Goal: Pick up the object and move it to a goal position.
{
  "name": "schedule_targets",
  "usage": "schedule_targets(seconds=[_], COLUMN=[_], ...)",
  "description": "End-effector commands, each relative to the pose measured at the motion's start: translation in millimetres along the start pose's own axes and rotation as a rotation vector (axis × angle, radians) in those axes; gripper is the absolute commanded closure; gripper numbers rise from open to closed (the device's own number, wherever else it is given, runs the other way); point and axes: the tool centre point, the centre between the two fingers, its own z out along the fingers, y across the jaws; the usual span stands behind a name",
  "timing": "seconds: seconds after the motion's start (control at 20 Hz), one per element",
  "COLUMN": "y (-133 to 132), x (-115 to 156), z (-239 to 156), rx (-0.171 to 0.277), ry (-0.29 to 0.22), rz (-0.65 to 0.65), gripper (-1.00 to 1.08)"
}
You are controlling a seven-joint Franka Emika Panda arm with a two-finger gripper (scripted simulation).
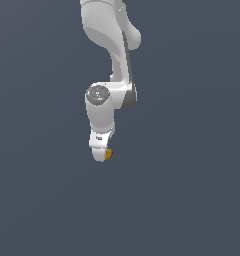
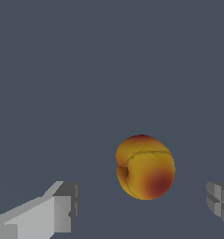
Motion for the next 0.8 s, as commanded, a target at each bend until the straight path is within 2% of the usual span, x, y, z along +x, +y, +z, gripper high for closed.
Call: schedule_targets(seconds=[0.0,0.75], y=[-0.1,-0.7], x=[-0.8,-1.9], z=[1.7,17.3], rx=[-0.001,-0.001], ry=[0.002,0.004], rz=[-0.033,-0.072], gripper=[-0.92,-0.92])
